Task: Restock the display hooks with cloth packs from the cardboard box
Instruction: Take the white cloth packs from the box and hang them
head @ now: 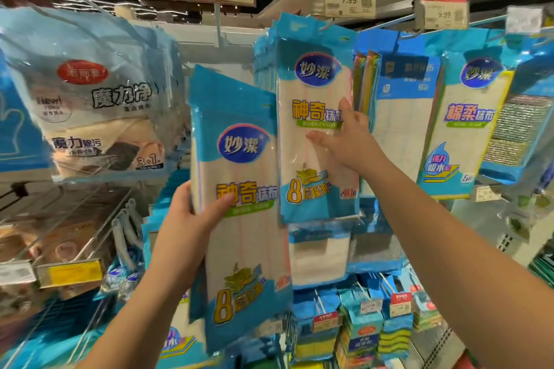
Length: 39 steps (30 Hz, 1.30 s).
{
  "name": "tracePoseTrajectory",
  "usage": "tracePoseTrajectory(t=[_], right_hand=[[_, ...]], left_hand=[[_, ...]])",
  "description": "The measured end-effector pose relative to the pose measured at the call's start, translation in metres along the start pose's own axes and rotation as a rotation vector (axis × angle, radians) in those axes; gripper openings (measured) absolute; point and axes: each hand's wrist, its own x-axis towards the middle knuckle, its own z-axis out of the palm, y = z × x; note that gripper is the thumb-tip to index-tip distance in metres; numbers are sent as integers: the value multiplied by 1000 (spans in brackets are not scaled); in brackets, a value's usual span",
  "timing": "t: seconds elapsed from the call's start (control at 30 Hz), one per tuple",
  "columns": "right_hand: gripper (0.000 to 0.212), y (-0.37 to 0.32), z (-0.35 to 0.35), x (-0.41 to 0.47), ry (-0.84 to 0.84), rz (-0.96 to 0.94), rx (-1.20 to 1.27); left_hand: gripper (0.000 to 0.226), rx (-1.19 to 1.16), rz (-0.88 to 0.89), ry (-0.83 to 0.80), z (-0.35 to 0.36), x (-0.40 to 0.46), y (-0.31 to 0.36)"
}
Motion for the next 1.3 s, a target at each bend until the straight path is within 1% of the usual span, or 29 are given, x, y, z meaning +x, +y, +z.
tracePoseTrajectory(t=[0.13,0.17,0.27,0.47,0.57,0.63,0.7,0.8,0.93,1.03,1.1,1.17,1.23,1.3], right_hand=[[110,8,16,17,1,4,-22],[111,10,20,22,13,-1,-25],[112,14,31,30,65,-14,-51],[111,21,43,30,138,-49,-105],[113,25,45,27,157,-53,-128],[110,26,45,27,171,-61,-139],[105,26,44,25,188,-61,-169],[95,28,41,20,232,-96,-167],[79,22,33,6,322,-162,-42],[56,8,27,-7,347,-219,104],[38,-6,25,-15,270,-242,241],[26,-21,24,-22,124,-247,357],[23,-30,22,-25,39,-260,452],[26,-34,18,-25,45,-291,496]], left_hand=[[40,-29,7,61,-20,-5,-3],[40,-40,4,67,-23,-5,-3],[52,-69,-5,66,-29,-6,-3],[46,-117,-15,14,-25,-10,-2],[55,-152,-41,-19,-19,-9,-6],[60,-170,-49,-30,-15,-7,-10],[61,-191,-51,-48,-12,-5,-12],[72,-208,-47,-86,-7,-3,-13],[77,-251,-49,-110,-1,-3,-11],[77,-262,-48,-131,4,-2,-10],[76,-248,-44,-146,6,-2,-9],[75,-238,-39,-166,9,-3,-9],[77,-237,-39,-183,11,-3,-10],[79,-242,-44,-184,11,-4,-11]])
